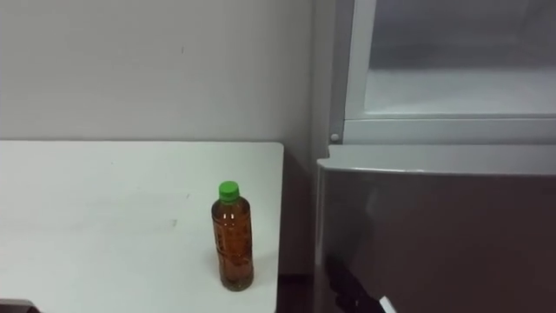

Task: Put the bottle in the upper fridge

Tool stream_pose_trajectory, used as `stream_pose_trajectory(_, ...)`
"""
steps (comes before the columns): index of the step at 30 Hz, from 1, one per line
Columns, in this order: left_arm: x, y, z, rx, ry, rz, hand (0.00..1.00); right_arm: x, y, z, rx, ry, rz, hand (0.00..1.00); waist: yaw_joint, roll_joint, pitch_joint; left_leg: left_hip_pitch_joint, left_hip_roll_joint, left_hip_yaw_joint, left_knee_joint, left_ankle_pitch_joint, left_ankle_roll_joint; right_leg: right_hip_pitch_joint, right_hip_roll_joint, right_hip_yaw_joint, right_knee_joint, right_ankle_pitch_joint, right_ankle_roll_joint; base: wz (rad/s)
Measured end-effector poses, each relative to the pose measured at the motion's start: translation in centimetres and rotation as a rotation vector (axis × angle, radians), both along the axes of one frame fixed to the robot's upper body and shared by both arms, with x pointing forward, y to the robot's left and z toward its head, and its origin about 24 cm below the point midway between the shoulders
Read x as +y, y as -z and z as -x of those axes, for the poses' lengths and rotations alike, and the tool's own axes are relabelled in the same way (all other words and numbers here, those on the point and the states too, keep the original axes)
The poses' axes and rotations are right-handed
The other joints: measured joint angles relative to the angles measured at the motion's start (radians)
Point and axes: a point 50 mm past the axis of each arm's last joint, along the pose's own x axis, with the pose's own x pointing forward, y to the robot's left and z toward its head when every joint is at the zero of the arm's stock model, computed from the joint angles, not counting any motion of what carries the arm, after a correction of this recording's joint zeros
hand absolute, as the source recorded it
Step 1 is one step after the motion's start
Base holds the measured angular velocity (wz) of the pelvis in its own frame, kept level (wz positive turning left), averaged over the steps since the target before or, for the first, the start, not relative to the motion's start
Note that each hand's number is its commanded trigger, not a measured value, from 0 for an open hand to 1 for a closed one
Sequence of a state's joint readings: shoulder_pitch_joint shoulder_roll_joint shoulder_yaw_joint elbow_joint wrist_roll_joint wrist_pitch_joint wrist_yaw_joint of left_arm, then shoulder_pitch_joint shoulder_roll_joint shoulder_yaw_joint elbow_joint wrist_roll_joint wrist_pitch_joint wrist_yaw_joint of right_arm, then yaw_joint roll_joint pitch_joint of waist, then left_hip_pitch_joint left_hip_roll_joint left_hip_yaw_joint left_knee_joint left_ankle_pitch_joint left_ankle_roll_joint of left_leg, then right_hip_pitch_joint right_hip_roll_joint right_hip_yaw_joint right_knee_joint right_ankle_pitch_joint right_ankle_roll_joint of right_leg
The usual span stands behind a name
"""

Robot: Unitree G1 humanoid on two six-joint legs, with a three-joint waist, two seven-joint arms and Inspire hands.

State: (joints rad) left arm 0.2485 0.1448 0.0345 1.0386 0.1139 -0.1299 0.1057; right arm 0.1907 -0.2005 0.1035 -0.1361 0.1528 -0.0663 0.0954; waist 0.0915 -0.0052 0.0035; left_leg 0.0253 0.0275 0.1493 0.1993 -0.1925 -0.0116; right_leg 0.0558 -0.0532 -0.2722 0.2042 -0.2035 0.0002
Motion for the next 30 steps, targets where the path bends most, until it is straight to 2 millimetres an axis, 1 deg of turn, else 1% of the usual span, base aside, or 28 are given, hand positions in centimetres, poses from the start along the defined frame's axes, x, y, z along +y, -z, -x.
stream_pose_trajectory(1,0.1,0.0,0.1,0.003,0.000,-0.002,0.00,0.1,-0.3,-0.2,-0.018,-0.002,-0.004,0.00,0.001,-0.001,0.0005,0.001,0.000,0.000,0.000,0.000,0.000,0.003,0.000,0.000,0.000,0.000,0.000,0.05)
stream_pose_trajectory(4,0.9,-0.2,0.9,0.026,0.015,-0.028,0.00,0.6,-1.7,-1.5,-0.088,-0.011,-0.007,0.00,0.001,-0.018,0.0033,0.004,0.001,-0.015,0.004,-0.001,0.000,0.012,0.002,-0.008,-0.009,-0.001,-0.001,0.13)
stream_pose_trajectory(7,1.1,-0.2,1.6,0.053,0.043,-0.045,0.00,1.0,-2.8,-2.1,-0.160,-0.029,-0.016,0.00,0.007,-0.032,0.0009,0.003,0.000,-0.024,0.007,-0.001,0.000,0.020,0.003,-0.020,-0.018,0.000,-0.001,0.10)
stream_pose_trajectory(9,1.1,-0.1,1.9,0.072,0.047,-0.055,0.00,1.0,-3.2,-2.3,-0.182,-0.025,-0.037,0.00,0.012,-0.039,0.0017,0.003,-0.003,-0.038,0.007,-0.001,0.000,0.030,0.002,-0.033,-0.020,0.002,0.000,0.17)
stream_pose_trajectory(10,1.1,0.0,2.1,0.088,0.055,-0.064,0.00,1.0,-3.3,-2.3,-0.183,-0.022,-0.061,0.00,0.016,-0.043,0.0006,0.002,-0.004,-0.042,0.008,-0.001,0.000,0.030,0.001,-0.036,-0.019,0.002,0.000,0.16)
stream_pose_trajectory(12,1.0,0.0,2.2,0.095,0.063,-0.067,0.00,1.0,-3.4,-2.4,-0.190,-0.022,-0.072,0.00,0.026,-0.044,0.0006,-0.006,-0.004,-0.045,0.011,-0.001,0.001,0.026,0.001,-0.040,-0.020,0.002,0.000,0.07)
stream_pose_trajectory(15,1.0,0.0,2.7,0.121,0.063,-0.071,0.00,1.2,-3.4,-2.4,-0.188,-0.026,-0.070,0.00,0.026,-0.044,0.0012,-0.018,-0.003,-0.049,0.022,-0.001,0.001,0.023,0.000,-0.046,-0.019,0.002,0.000,0.05)
stream_pose_trajectory(20,1.1,0.1,2.8,0.140,0.083,-0.079,0.00,1.3,-3.2,-2.4,-0.184,-0.007,-0.073,0.00,0.027,-0.045,0.0007,-0.032,-0.004,-0.055,0.024,-0.001,0.001,0.015,-0.001,-0.056,-0.015,0.002,0.000,0.03)
stream_pose_trajectory(26,1.0,0.1,2.2,0.135,0.097,-0.087,0.00,1.4,-2.8,-2.5,-0.167,0.018,-0.083,0.00,0.028,-0.048,0.0019,-0.051,-0.004,-0.070,0.037,-0.002,0.002,0.012,-0.001,-0.068,-0.017,0.002,-0.001,0.08)
stream_pose_trajectory(30,1.0,0.1,1.9,0.142,0.109,-0.094,0.00,1.6,-1.7,-2.7,-0.120,0.023,-0.078,0.00,0.045,-0.048,0.0017,-0.054,-0.005,-0.072,0.038,-0.002,0.002,0.009,-0.003,-0.079,-0.018,0.002,-0.001,0.02)
